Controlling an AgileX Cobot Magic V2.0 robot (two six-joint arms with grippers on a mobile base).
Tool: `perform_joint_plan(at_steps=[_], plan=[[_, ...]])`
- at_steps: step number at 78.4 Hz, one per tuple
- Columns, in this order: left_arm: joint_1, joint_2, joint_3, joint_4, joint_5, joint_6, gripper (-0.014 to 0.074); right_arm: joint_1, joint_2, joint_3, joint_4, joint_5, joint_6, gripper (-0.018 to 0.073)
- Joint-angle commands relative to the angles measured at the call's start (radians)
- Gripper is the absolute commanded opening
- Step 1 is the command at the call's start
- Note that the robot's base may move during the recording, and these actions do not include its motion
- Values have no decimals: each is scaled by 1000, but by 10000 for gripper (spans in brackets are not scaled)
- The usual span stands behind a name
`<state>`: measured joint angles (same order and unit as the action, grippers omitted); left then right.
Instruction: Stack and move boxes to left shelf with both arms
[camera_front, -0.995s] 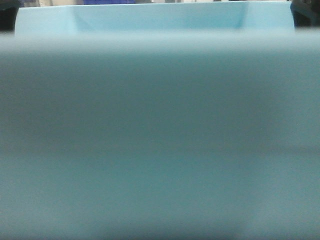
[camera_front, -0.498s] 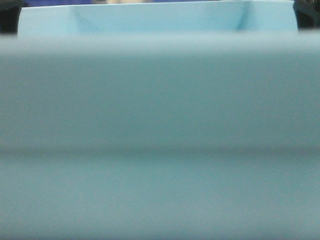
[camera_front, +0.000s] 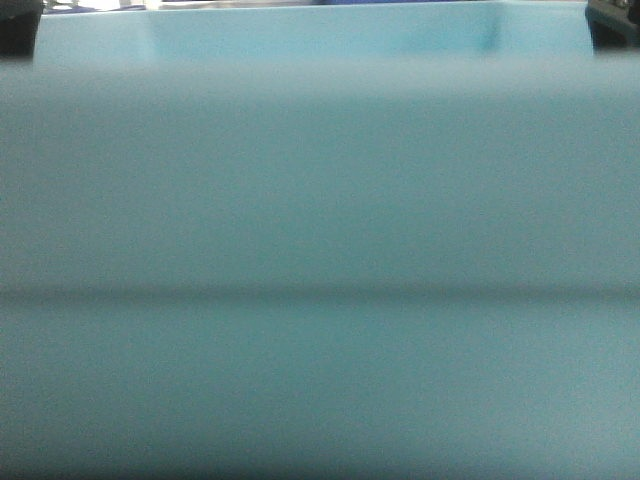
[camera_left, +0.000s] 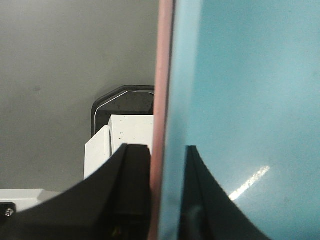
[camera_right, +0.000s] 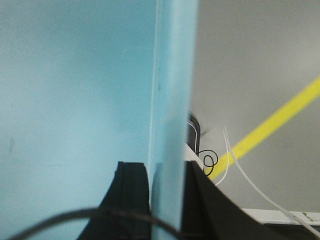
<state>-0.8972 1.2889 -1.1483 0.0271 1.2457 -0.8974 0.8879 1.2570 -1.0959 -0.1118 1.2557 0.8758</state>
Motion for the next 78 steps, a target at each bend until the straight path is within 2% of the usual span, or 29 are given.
perform_joint_plan(at_steps=[1,20,36,54,78], plan=[[-7,-34,-31,-27,61,-14,0,1,-33,-33,-13,-3,-6,57],[-7,-34,-31,-45,61,-14,0,1,-33,-33,-13,15,-6,57],[-7,-34,-31,-115,61,-14,0,1,-33,-33,-13,22,-6,57],[-7,-34,-31,-229,59,-14,0,1,-33,-33,-13,24,-6,57],[-7,-34,-31,-285,59,-14,0,1,-33,-33,-13,24,-6,57]])
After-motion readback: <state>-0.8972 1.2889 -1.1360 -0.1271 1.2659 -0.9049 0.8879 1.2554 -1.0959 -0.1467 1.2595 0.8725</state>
